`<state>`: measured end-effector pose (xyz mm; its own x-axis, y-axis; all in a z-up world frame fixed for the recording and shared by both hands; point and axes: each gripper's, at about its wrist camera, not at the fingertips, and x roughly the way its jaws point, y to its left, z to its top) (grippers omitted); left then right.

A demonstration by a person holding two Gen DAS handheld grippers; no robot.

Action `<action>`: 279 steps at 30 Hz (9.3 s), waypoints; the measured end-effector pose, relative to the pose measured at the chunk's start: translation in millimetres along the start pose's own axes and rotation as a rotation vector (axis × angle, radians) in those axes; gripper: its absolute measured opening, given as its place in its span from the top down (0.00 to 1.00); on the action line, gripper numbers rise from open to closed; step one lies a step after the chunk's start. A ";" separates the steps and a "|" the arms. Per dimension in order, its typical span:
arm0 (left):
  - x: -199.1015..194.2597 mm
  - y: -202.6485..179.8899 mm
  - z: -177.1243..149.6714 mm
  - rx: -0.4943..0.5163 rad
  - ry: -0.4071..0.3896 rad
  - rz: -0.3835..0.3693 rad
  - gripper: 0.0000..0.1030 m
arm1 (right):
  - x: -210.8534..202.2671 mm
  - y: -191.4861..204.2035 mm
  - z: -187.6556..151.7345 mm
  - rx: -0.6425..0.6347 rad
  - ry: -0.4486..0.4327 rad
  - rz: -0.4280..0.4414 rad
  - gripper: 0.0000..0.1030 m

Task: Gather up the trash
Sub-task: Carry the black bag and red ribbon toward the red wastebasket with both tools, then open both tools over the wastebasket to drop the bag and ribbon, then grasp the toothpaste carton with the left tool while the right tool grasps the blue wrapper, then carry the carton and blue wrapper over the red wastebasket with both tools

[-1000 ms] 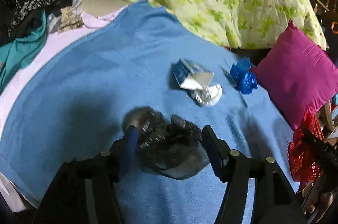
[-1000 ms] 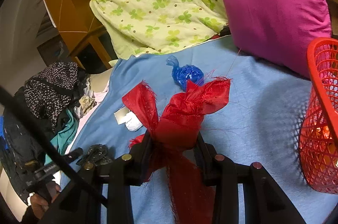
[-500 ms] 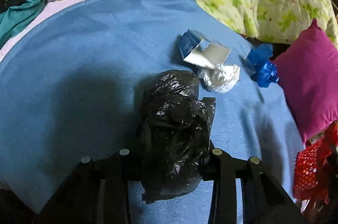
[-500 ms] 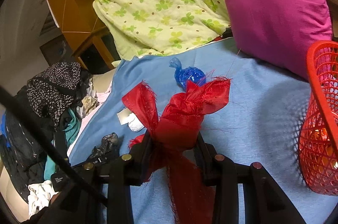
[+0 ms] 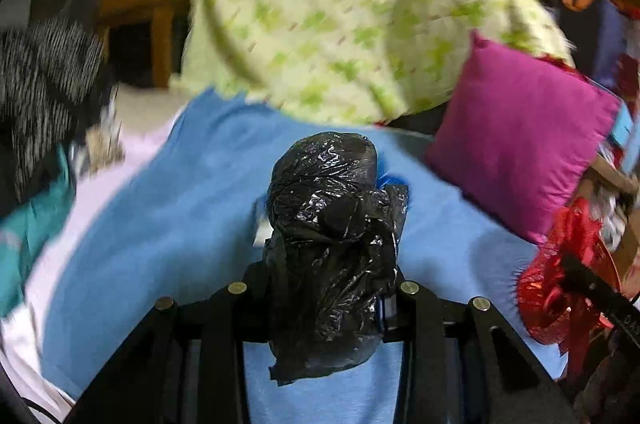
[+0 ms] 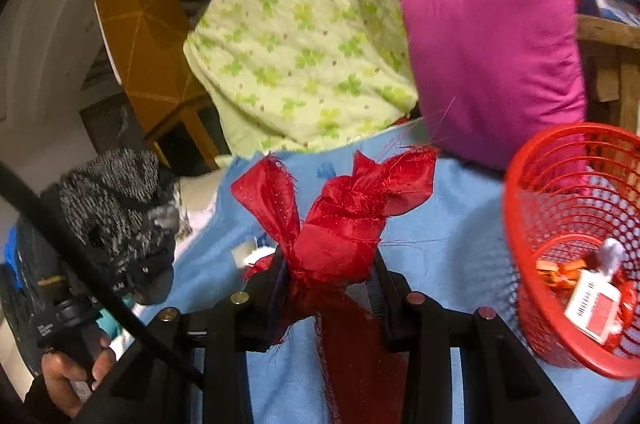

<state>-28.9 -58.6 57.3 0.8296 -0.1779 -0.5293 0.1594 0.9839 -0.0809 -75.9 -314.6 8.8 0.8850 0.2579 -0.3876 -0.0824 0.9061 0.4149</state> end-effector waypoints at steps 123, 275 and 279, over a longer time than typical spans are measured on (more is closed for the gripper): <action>23.2 -67.4 -5.4 0.308 0.061 -0.183 0.28 | -125.1 -93.0 44.0 0.177 -0.330 -0.153 0.34; -83.1 -213.8 2.6 0.509 -0.127 -0.195 0.37 | -200.7 -111.0 41.7 0.244 -0.172 -0.199 0.47; -81.7 -216.0 1.6 0.514 -0.124 -0.201 0.37 | -202.2 -113.4 40.9 0.252 -0.174 -0.202 0.47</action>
<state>-130.3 -256.6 119.4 0.8078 -0.3918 -0.4403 0.5348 0.8012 0.2682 -226.7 -483.2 73.8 0.9385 0.0012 -0.3453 0.1984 0.8165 0.5421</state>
